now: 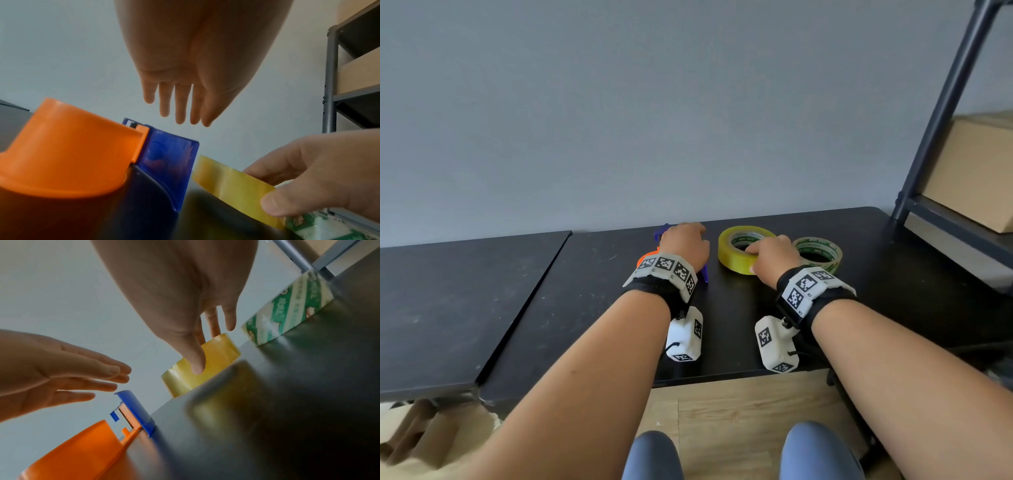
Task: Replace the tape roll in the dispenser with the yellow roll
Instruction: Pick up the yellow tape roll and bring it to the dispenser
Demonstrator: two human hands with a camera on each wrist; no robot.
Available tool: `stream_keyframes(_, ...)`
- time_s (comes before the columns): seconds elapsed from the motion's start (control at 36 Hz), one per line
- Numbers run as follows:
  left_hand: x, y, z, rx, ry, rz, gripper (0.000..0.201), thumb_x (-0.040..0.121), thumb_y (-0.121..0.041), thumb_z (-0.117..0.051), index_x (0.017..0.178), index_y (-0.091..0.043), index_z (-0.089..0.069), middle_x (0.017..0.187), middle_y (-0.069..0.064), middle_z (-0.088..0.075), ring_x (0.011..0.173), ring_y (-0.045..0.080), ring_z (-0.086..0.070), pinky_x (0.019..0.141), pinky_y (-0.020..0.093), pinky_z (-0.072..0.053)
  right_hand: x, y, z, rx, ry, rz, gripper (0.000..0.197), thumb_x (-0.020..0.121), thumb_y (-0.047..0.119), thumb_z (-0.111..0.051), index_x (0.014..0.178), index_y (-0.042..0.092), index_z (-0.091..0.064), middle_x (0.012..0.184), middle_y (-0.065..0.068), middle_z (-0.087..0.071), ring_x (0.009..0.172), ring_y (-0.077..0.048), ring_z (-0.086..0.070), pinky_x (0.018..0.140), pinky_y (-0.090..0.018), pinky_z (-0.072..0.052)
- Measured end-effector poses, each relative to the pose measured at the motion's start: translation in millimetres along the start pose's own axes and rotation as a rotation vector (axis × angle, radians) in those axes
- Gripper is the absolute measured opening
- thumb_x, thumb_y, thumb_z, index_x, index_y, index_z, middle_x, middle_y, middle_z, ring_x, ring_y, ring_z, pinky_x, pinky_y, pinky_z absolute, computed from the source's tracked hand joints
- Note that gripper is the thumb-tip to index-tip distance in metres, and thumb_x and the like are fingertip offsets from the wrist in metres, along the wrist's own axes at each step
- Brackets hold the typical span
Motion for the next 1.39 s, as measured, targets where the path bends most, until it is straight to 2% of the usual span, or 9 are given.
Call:
stream_keyframes(0.44, -18, 28, 38, -0.560, -0.101, 0.257, 0.061, 0.091, -0.039, -0.055, 0.141, -0.007, -0.041, 0.126, 0.016, -0.063, 0.108, 0.032, -0.065, 0.095, 0.038, -0.050, -29, 82, 48, 0.076, -0.248, 0.386, 0.032, 0.088, 0.018, -0.057, 0.114, 0.028, -0.073, 0.107, -0.011, -0.068, 0.113, -0.034, -0.050, 0.090, -0.041, -0.047)
stream_keyframes(0.56, -26, 42, 47, -0.681, -0.085, 0.278, 0.022, 0.088, -0.035, -0.064, 0.088, -0.013, -0.058, 0.098, 0.015, -0.069, 0.097, 0.035, -0.070, 0.091, 0.045, -0.055, -34, 98, 44, 0.110, -0.238, 0.443, 0.024, 0.086, 0.020, -0.058, 0.100, 0.026, -0.077, 0.094, -0.006, -0.068, 0.104, -0.032, -0.056, 0.085, -0.043, -0.048)
stream_keyframes(0.61, -29, 51, 49, -0.737, -0.078, 0.291, 0.028, 0.087, -0.031, -0.067, 0.068, -0.018, -0.050, 0.081, 0.013, -0.067, 0.091, 0.035, -0.071, 0.089, 0.047, -0.056, -36, 101, 41, 0.190, -0.227, 0.439, 0.023, 0.088, 0.022, -0.063, 0.107, 0.025, -0.076, 0.110, -0.006, -0.063, 0.112, -0.028, -0.052, 0.093, -0.039, -0.046)
stream_keyframes(0.81, -29, 81, 58, -0.864, -0.138, 0.351, 0.021, 0.086, -0.020, -0.069, 0.071, -0.007, -0.064, 0.083, 0.018, -0.070, 0.088, 0.037, -0.072, 0.084, 0.047, -0.059, -38, 121, 39, 0.418, -0.110, 0.376, 0.048, 0.082, 0.001, -0.057, 0.128, 0.017, -0.063, 0.141, -0.011, -0.043, 0.133, -0.025, -0.040, 0.110, -0.028, -0.031)
stream_keyframes(0.92, -27, 97, 60, -0.837, -0.171, 0.379, 0.028, 0.085, -0.019, -0.070, 0.062, -0.009, -0.056, 0.078, 0.016, -0.066, 0.087, 0.037, -0.072, 0.084, 0.051, -0.058, -31, 115, 41, 0.562, -0.124, 0.202, 0.047, 0.081, 0.003, -0.052, 0.127, 0.011, -0.055, 0.125, -0.013, -0.055, 0.111, -0.029, -0.058, 0.091, -0.037, -0.051)
stream_keyframes(1.0, -24, 107, 56, -0.845, -0.146, 0.398, 0.027, 0.086, -0.021, -0.069, 0.065, -0.007, -0.059, 0.082, 0.017, -0.067, 0.089, 0.037, -0.072, 0.086, 0.050, -0.057, -27, 114, 27, 0.567, -0.036, 0.144, 0.038, 0.084, 0.005, -0.048, 0.121, 0.011, -0.054, 0.106, -0.008, -0.061, 0.092, -0.027, -0.060, 0.065, -0.029, -0.044)
stream_keyframes(1.11, -18, 125, 50, -0.824, -0.107, 0.397, 0.026, 0.088, -0.019, -0.066, 0.067, -0.014, -0.052, 0.077, 0.006, -0.060, 0.095, 0.033, -0.068, 0.085, 0.043, -0.058, -24, 116, 17, 0.573, -0.051, 0.122, 0.039, 0.083, 0.004, -0.047, 0.121, 0.010, -0.055, 0.109, -0.007, -0.060, 0.101, -0.027, -0.058, 0.075, -0.031, -0.045)
stream_keyframes(1.19, -16, 138, 44, -0.843, -0.090, 0.414, 0.024, 0.089, -0.016, -0.064, 0.069, -0.015, -0.050, 0.078, 0.003, -0.058, 0.088, 0.027, -0.066, 0.081, 0.038, -0.060, -24, 121, 9, 0.559, -0.037, 0.142, 0.019, 0.078, 0.002, -0.045, 0.085, 0.009, -0.061, 0.086, -0.009, -0.061, 0.083, -0.026, -0.055, 0.063, -0.030, -0.039)
stream_keyframes(1.39, -16, 146, 27, -0.813, -0.044, 0.424, 0.019, 0.090, -0.012, -0.060, 0.074, -0.013, -0.050, 0.078, 0.005, -0.059, 0.086, 0.027, -0.066, 0.080, 0.039, -0.061, -22, 123, -4, 0.486, 0.004, 0.127, 0.021, 0.081, 0.002, -0.047, 0.063, 0.010, -0.054, 0.066, -0.006, -0.053, 0.070, -0.026, -0.052, 0.054, -0.028, -0.034)
Point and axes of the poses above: each hand's wrist, its own x-axis towards the middle knuckle, its own z-axis out of the back of the hand, y = z × x, the point moved 9 cm from there along x, towards the middle knuckle
